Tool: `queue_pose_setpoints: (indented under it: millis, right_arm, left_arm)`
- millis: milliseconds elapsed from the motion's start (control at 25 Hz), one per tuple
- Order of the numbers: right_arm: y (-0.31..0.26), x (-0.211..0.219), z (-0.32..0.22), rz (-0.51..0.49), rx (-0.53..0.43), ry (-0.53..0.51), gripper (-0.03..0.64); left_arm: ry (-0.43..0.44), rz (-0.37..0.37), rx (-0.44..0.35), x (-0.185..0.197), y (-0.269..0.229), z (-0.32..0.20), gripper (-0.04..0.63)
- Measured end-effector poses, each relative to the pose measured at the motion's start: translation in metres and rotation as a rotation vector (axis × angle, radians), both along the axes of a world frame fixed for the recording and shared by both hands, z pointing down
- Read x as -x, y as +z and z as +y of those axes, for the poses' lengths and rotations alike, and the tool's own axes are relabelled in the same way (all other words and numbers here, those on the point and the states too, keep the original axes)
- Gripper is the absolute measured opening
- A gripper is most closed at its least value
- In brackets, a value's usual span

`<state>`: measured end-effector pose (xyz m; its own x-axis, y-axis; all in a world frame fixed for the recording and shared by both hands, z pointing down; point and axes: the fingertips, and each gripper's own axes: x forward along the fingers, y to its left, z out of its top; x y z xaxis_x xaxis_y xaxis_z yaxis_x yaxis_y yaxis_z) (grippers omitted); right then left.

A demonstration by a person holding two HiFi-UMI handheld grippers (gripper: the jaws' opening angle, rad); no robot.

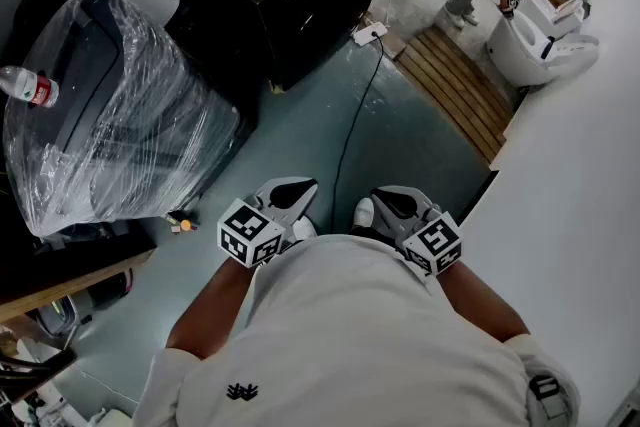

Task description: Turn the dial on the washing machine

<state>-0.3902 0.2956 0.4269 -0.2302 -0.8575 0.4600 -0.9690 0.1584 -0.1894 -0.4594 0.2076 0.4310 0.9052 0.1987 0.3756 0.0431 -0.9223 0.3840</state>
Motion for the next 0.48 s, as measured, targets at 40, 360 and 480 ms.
queue_pose_setpoints:
  millis: [40,360,480]
  right_arm:
    - [-0.002,-0.012,0.001,0.004,-0.004,0.002,0.000]
    - [-0.005,-0.083,0.015,-0.008,-0.033,0.001,0.000]
    - [-0.002,-0.110,0.022,-0.023,-0.037,0.000,0.000]
  left_arm:
    - [0.007,0.004,0.002,-0.013,-0.002,0.005,0.054]
    - [0.028,-0.016,-0.053,-0.097,-0.007,0.032,0.054]
    - [0.024,-0.034,-0.054,-0.124,-0.005,0.042,0.054]
